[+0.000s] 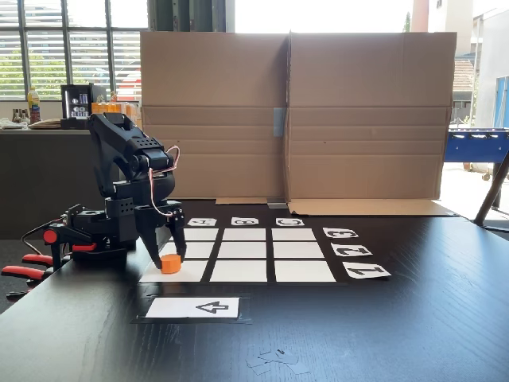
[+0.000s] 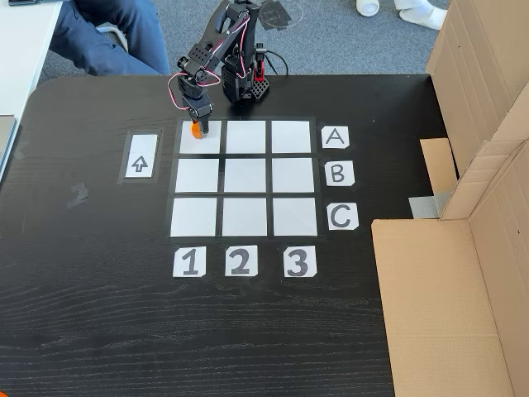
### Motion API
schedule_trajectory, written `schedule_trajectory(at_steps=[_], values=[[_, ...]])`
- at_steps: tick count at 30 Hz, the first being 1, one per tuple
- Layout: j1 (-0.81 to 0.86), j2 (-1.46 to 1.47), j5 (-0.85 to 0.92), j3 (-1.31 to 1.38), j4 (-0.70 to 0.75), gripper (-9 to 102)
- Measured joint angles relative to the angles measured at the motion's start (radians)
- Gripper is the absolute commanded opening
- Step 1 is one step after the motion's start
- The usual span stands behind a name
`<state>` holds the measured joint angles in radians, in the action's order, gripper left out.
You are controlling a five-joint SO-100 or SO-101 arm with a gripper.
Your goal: Pick up the round, orange token and place it in the grid on square A1.
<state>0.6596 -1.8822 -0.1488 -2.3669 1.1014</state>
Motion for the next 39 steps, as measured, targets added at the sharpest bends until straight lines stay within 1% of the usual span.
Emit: schedule_trajectory(at_steps=[14, 22, 28, 32, 39], values=[[-0.021, 0.002, -0.008, 0.0, -0.006, 8], [-0.021, 0.009, -0.008, 0.002, -0.009, 14], [-0.021, 0.018, -0.008, 0.002, -0.009, 22], [-0.021, 0.026, -0.008, 0.002, -0.009, 23], [0.003, 0.026, -0.008, 0.002, -0.009, 27]])
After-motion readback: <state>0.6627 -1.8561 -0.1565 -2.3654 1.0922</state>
